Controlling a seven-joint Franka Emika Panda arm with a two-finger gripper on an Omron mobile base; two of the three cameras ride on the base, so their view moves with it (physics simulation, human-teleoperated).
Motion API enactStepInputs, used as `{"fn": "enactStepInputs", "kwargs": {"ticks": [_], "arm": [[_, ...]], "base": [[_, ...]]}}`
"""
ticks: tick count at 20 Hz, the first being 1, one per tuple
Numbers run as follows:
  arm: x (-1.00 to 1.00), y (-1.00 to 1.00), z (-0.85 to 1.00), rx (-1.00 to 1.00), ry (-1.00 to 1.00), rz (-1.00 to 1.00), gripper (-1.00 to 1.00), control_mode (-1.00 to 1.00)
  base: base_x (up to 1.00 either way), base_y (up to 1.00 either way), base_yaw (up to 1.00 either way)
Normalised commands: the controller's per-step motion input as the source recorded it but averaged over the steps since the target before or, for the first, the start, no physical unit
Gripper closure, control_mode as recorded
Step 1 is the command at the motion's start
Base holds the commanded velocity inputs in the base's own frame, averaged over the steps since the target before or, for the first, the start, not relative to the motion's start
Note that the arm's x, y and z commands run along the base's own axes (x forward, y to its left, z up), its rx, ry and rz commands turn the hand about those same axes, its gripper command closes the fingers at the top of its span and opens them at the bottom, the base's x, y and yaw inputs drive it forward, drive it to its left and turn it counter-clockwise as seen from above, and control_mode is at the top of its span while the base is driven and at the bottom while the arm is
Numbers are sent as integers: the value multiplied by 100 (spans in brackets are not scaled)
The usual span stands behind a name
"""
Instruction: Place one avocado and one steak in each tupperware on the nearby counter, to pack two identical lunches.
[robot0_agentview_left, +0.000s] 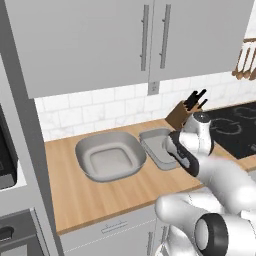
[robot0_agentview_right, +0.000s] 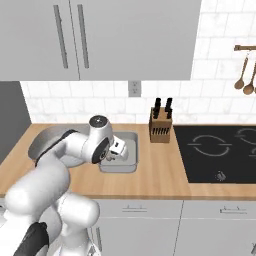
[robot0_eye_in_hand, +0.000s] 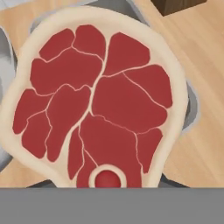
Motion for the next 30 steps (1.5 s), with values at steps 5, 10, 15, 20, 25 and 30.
{"fn": "enactStepInputs", "kwargs": {"ticks": [5,10,15,20,25,30], "arm": [[100,-1,-37,0,11,2,100,-100],[100,-11,-51,0,2,2,-100,-100],[37,-6,-13,0,-1,0,-100,-100],[-44,0,75,0,-3,0,-100,-100],[-100,0,98,0,-16,0,-100,-100],[-100,0,98,0,-20,0,-100,-100]], "base": [[0,0,0],[0,0,0],[0,0,0],[0,0,0],[0,0,0],[0,0,0]]}}
